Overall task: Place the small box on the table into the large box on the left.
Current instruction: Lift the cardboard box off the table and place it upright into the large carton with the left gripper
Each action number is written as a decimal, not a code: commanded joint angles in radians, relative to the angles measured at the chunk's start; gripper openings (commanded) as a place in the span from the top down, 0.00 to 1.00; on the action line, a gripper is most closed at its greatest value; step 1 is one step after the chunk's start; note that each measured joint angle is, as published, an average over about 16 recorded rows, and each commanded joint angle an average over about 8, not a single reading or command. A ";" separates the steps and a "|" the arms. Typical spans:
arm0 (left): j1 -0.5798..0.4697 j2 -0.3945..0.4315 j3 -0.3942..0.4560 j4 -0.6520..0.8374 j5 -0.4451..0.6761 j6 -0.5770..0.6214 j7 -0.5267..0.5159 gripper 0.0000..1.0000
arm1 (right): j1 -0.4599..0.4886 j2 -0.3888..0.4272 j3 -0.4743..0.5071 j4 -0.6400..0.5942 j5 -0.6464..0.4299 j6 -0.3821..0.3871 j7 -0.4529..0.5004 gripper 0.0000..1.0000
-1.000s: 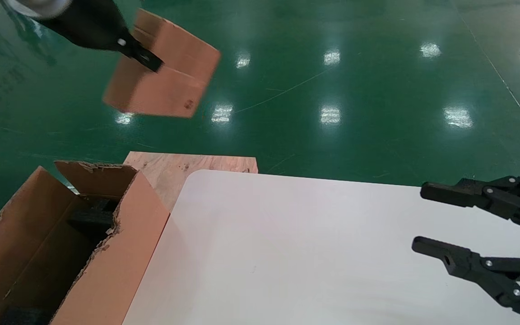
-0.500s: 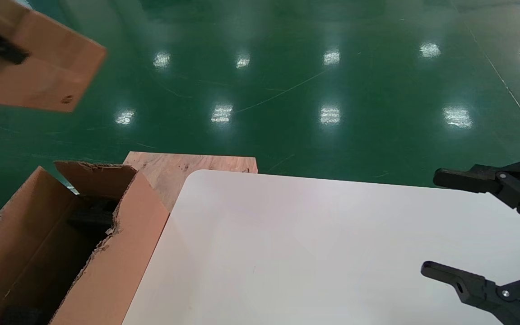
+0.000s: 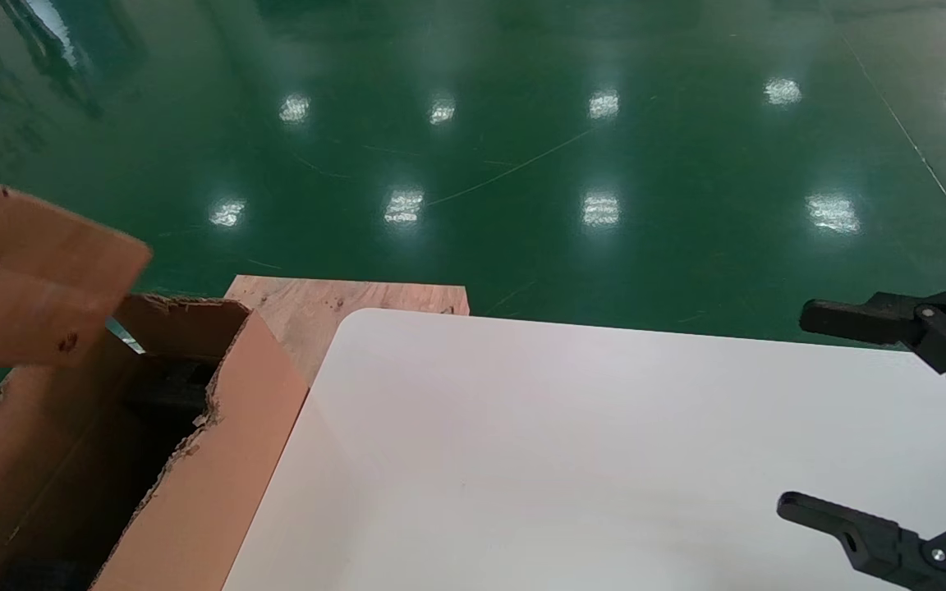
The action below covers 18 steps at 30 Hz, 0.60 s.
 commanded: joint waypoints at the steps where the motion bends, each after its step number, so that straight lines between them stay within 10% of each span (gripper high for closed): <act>1: -0.005 -0.013 0.045 -0.026 -0.028 0.003 -0.026 1.00 | 0.000 0.000 0.000 0.000 0.000 0.000 0.000 0.00; 18: -0.074 0.044 0.245 0.130 -0.252 -0.001 0.016 1.00 | 0.000 0.000 -0.001 0.000 0.001 0.000 -0.001 0.00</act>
